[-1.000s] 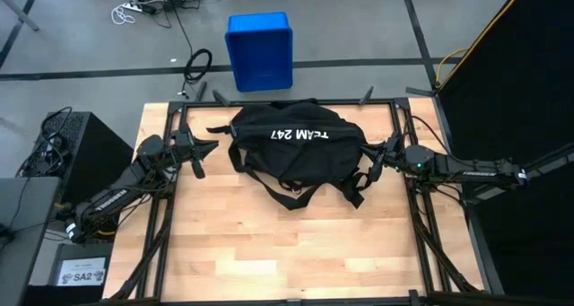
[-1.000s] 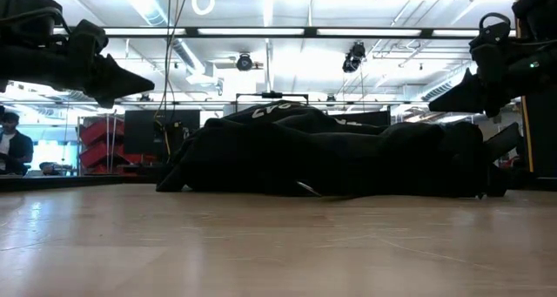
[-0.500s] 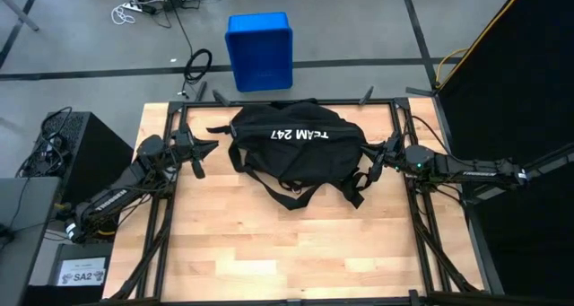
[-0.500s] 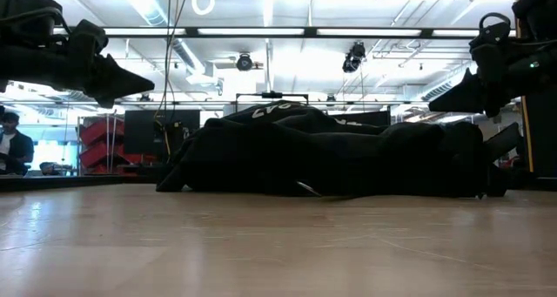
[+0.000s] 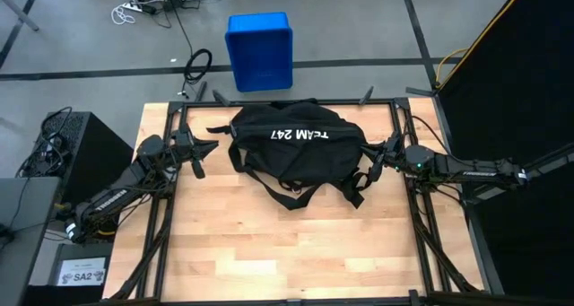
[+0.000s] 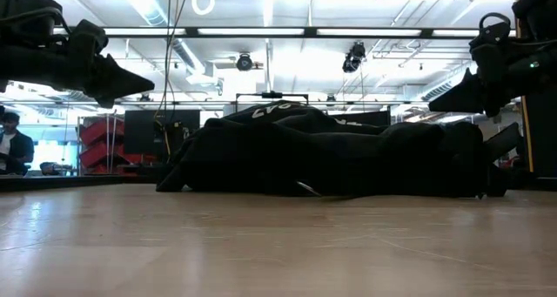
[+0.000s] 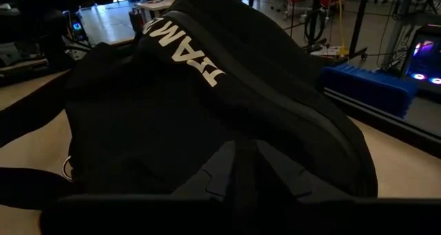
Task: Unpack backpack
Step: Move the back pack to the top of the table
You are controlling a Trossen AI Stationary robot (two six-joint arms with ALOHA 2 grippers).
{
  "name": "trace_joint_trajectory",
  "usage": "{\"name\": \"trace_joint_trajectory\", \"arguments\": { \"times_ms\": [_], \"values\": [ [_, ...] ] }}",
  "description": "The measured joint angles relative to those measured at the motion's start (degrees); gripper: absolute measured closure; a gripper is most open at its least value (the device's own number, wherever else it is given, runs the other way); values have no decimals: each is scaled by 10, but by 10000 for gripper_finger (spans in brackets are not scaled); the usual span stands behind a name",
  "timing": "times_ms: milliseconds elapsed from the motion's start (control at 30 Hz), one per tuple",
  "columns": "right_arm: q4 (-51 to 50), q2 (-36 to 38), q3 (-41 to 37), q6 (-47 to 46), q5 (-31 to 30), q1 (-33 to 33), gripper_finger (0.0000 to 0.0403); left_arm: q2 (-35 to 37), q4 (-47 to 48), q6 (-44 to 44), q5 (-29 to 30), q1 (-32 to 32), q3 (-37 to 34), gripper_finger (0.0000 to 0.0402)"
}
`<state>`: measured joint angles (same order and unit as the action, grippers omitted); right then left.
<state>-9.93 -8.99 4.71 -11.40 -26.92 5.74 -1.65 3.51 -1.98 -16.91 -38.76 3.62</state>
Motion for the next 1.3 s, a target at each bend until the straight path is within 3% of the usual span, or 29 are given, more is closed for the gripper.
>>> {"name": "trace_joint_trajectory", "arguments": {
  "times_ms": [1300],
  "values": [
    [0,0,0,0,0,0,375,0,0,0,0,0,0,401]
  ]
}}
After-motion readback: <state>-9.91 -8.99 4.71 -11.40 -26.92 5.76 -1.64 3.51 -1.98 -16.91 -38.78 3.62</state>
